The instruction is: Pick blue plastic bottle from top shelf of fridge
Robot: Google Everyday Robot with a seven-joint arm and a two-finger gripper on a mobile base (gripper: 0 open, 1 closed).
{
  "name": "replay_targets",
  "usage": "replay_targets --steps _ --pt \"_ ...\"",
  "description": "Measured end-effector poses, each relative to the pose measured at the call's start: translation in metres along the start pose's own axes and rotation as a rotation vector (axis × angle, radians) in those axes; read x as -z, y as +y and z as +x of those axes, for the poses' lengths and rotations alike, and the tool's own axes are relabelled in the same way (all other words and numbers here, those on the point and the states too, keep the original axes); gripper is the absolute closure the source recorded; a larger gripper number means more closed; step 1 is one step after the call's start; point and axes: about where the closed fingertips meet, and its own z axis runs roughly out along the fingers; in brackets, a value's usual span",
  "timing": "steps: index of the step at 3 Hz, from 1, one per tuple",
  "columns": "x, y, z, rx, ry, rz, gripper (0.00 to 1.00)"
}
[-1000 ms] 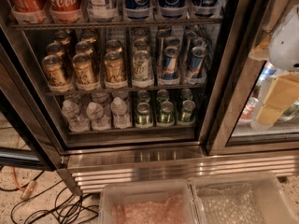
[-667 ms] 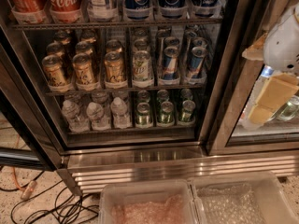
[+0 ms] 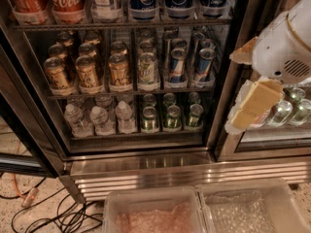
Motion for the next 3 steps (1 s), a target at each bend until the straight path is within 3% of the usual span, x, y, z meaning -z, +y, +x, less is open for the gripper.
replay_targets --steps 1,3 --pt "-0.009 -0.003 -0.01 -0.029 -0.062 0.013 0.0" --pt "-0.028 -0.02 -0.074 -0.069 -0.366 0.105 0.0"
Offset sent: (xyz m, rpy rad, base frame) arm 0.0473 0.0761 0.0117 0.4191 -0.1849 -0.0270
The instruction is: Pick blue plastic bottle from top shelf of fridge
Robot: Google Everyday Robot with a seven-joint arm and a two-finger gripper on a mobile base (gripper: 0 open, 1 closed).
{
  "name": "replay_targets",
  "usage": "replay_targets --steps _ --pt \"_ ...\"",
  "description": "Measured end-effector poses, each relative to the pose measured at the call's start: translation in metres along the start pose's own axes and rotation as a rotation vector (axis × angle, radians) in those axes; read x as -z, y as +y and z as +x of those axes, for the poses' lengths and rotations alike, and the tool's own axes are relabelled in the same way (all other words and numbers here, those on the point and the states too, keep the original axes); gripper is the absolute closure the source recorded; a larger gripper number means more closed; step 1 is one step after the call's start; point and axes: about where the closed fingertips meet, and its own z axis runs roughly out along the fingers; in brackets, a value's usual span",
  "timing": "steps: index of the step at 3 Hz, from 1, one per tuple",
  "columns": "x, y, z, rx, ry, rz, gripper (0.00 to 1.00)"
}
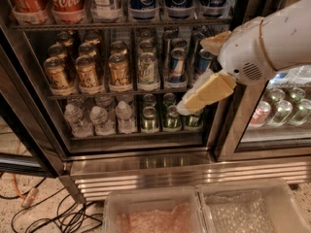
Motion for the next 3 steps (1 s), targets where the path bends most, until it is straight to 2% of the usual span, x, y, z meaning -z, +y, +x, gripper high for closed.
replay_targets --steps 1,2,3 --pt "-0.012 -0.005 -0.042 0.025 -0.136 0.03 0.0" --pt "-0.013 -0.003 -0.045 0.024 -0.13 0.04 0.0" --pt "-0.035 0.004 -0.063 0.054 -0.153 0.036 0.0"
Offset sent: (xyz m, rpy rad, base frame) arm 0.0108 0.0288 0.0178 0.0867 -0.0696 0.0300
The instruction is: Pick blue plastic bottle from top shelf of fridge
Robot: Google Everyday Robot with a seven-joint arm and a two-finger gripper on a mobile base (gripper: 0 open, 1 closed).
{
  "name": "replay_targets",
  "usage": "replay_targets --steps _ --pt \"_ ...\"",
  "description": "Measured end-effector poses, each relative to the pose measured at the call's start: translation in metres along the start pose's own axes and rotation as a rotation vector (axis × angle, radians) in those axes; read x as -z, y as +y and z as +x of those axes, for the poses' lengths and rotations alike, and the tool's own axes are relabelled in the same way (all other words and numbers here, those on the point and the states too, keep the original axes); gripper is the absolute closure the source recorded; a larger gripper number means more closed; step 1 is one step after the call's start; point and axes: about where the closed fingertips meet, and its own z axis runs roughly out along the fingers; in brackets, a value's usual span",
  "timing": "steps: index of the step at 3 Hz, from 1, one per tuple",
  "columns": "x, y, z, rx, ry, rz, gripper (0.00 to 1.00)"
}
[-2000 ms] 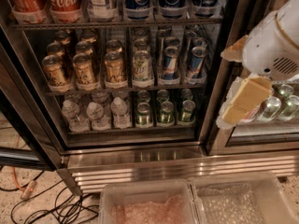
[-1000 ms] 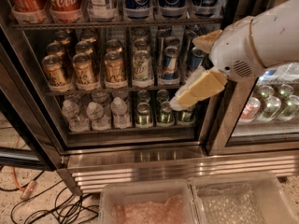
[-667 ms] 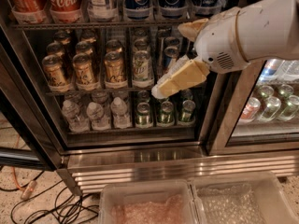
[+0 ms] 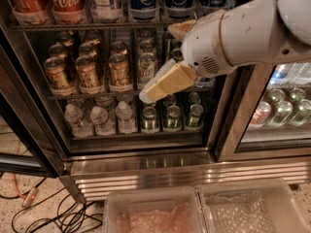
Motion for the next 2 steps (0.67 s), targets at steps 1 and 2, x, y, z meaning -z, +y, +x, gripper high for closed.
replay_targets --steps 1,2 --pt "-0.027 0.002 -0.016 -0.016 -0.086 0.029 0.0" --pt "-0.051 -0.006 -0.045 -0.043 -0.193 0.095 0.0"
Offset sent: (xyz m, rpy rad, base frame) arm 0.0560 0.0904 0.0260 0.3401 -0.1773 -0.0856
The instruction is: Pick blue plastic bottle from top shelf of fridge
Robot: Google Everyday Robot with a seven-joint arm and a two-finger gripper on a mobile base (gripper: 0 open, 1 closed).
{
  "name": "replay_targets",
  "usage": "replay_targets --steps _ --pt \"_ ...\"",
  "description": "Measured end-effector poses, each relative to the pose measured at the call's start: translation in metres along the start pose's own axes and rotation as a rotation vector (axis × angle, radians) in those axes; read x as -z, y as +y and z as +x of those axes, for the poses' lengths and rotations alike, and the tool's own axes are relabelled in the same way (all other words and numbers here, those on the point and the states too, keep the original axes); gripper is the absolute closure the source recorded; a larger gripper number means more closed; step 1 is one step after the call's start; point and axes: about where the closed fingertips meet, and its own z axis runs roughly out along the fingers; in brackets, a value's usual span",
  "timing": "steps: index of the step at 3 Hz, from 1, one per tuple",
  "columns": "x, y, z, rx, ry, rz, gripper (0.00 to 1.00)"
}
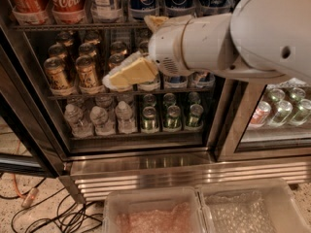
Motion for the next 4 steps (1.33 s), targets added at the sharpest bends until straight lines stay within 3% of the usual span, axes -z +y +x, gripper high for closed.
replay_targets --steps 1,2,4 --pt "-0.02 -0.009 -0.023 -0.034 -0.093 0.078 0.0" --pt "-0.034 -0.015 -0.045 -0.075 -0.165 0.113 0.0" --pt "-0.038 -0.014 -0.052 -0.087 -0.195 0.124 0.0"
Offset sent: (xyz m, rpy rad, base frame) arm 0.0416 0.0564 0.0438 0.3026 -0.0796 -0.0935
